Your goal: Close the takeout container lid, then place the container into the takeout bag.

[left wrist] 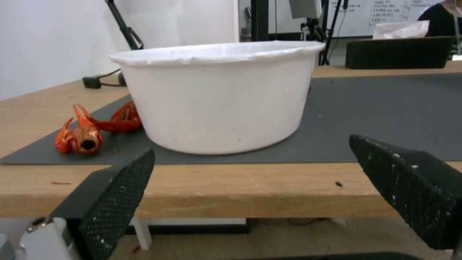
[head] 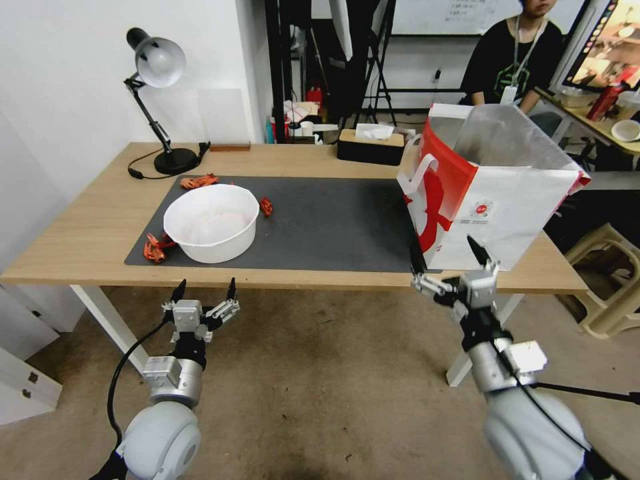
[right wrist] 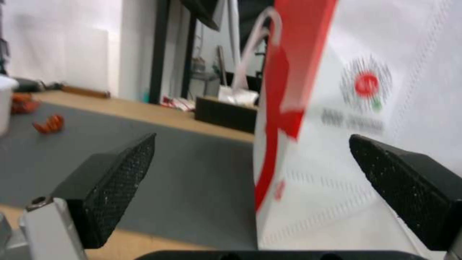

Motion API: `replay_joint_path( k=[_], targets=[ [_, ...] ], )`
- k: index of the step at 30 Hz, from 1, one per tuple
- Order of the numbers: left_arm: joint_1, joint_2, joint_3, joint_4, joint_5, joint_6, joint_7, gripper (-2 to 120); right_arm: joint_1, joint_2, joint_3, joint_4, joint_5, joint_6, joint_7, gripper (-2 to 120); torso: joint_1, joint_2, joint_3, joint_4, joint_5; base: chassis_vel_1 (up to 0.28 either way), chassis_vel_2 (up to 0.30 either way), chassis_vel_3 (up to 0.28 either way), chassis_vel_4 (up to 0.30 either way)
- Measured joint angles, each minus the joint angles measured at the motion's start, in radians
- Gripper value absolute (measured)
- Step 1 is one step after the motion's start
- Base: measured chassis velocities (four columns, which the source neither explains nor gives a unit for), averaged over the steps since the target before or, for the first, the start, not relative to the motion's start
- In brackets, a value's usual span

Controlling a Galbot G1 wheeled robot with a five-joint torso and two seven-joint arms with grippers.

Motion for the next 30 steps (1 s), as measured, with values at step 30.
replay_joint_path(
  k=[30],
  targets=[
    [0.008,-0.008,0.002,0.012,0.005,-0.011,0.007,100,0.025,0.046,-0.072,-0.112,0.020,0.045,0.062,100,0.000,0.000,0.000,0.0001,0.0001,0.000,0.000,0.000,0.000]
  ],
)
